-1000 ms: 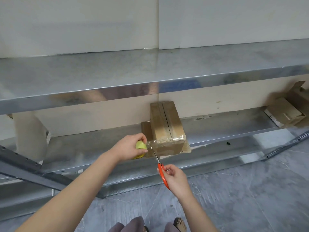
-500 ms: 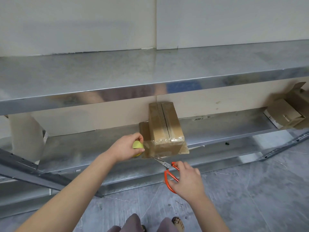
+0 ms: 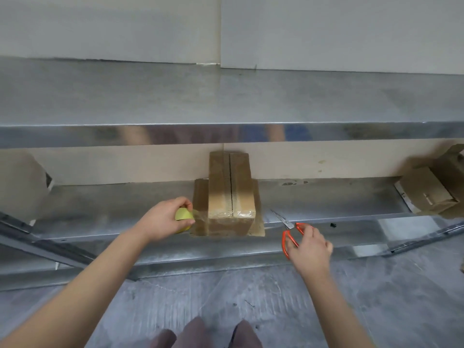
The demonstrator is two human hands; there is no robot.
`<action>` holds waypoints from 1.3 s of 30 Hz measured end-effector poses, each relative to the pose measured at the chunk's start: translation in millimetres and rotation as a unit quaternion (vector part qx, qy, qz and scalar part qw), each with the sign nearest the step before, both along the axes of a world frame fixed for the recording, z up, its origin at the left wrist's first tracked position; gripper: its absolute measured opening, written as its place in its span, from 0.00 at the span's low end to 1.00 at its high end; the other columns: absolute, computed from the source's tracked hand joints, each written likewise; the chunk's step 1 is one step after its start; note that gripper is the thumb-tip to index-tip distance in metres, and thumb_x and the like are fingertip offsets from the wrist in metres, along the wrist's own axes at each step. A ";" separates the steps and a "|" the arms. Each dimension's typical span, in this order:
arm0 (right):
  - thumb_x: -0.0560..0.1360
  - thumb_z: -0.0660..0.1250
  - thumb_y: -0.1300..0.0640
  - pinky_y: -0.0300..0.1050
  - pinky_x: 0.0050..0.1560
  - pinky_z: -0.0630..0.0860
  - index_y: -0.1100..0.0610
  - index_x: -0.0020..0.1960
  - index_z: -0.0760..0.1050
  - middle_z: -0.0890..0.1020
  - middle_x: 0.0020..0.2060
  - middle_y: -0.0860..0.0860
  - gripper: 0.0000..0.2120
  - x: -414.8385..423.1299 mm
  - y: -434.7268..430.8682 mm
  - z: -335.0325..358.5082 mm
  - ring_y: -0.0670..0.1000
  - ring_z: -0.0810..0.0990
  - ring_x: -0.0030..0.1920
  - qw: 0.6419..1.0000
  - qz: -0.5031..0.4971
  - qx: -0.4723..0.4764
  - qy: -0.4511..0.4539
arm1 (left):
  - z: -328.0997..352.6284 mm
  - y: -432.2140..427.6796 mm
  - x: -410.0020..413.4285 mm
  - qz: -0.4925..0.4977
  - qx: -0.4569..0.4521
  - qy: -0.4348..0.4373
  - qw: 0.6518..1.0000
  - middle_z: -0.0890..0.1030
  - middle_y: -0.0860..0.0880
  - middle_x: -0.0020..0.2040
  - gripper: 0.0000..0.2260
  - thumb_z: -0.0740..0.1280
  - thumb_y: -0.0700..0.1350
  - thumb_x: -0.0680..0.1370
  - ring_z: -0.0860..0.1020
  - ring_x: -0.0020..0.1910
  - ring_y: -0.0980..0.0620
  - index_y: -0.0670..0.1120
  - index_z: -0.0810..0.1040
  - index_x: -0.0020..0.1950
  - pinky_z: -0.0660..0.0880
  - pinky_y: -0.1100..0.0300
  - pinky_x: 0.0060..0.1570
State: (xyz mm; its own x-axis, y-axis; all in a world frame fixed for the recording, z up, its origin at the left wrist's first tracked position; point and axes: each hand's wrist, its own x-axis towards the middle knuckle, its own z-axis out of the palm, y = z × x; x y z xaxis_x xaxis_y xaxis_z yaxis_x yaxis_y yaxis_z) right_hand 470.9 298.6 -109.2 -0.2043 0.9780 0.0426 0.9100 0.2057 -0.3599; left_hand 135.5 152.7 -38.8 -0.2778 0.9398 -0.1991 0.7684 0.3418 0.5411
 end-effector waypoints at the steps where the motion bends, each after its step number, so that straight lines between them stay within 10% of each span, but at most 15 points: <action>1: 0.75 0.67 0.45 0.49 0.57 0.60 0.53 0.62 0.74 0.79 0.58 0.50 0.19 -4.3 11.8 -2.4 0.53 0.75 0.62 1.000 0.002 -0.010 -0.008 | 1.7 -0.1 1.9 0.008 0.000 -0.001 1.000 0.78 0.54 0.48 0.12 0.72 0.53 0.74 0.75 0.46 0.53 0.53 0.73 0.52 0.69 0.58 0.44; 14: 0.77 0.65 0.50 0.49 0.65 0.68 0.54 0.70 0.68 0.73 0.67 0.53 0.24 -33.1 92.8 -19.2 0.57 0.69 0.66 0.979 0.170 -0.080 -0.078 | -3.7 -11.4 24.8 0.102 -0.008 -0.024 0.994 0.77 0.59 0.45 0.12 0.73 0.52 0.73 0.74 0.45 0.61 0.54 0.73 0.49 0.68 0.68 0.41; 23: 0.76 0.66 0.41 0.44 0.70 0.63 0.43 0.75 0.62 0.68 0.71 0.40 0.30 -77.6 -4.9 27.8 0.43 0.65 0.71 0.921 0.128 -0.196 0.311 | 6.3 -6.0 22.5 0.074 0.008 -0.031 0.997 0.77 0.58 0.45 0.11 0.73 0.51 0.73 0.75 0.45 0.57 0.53 0.73 0.48 0.70 0.62 0.44; 32: 0.59 0.71 0.26 0.51 0.73 0.65 0.37 0.75 0.59 0.65 0.70 0.34 0.48 -105.2 -19.1 27.1 0.44 0.65 0.73 0.865 0.090 -0.284 0.404 | 9.7 0.2 6.0 0.035 0.026 -0.048 0.998 0.78 0.55 0.47 0.10 0.73 0.48 0.73 0.74 0.45 0.56 0.49 0.74 0.50 0.67 0.70 0.42; 39: 0.69 0.75 0.42 0.40 0.70 0.60 0.31 0.73 0.56 0.62 0.65 0.23 0.39 -116.3 -21.5 23.6 0.35 0.60 0.70 0.861 0.114 -0.293 0.399 | 6.1 -6.3 -16.1 0.001 0.001 -0.054 0.999 0.77 0.55 0.44 0.10 0.73 0.46 0.73 0.74 0.41 0.55 0.51 0.73 0.48 0.66 0.68 0.40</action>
State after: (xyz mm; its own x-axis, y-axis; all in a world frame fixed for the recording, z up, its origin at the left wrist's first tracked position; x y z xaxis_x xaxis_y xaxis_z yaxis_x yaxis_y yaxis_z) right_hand 354.6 277.1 -85.6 -0.5282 0.8176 -0.2293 0.2852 -0.0836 -0.9548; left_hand 119.3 146.4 -32.7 -0.2561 0.9400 -0.2254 0.7053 0.3412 0.6214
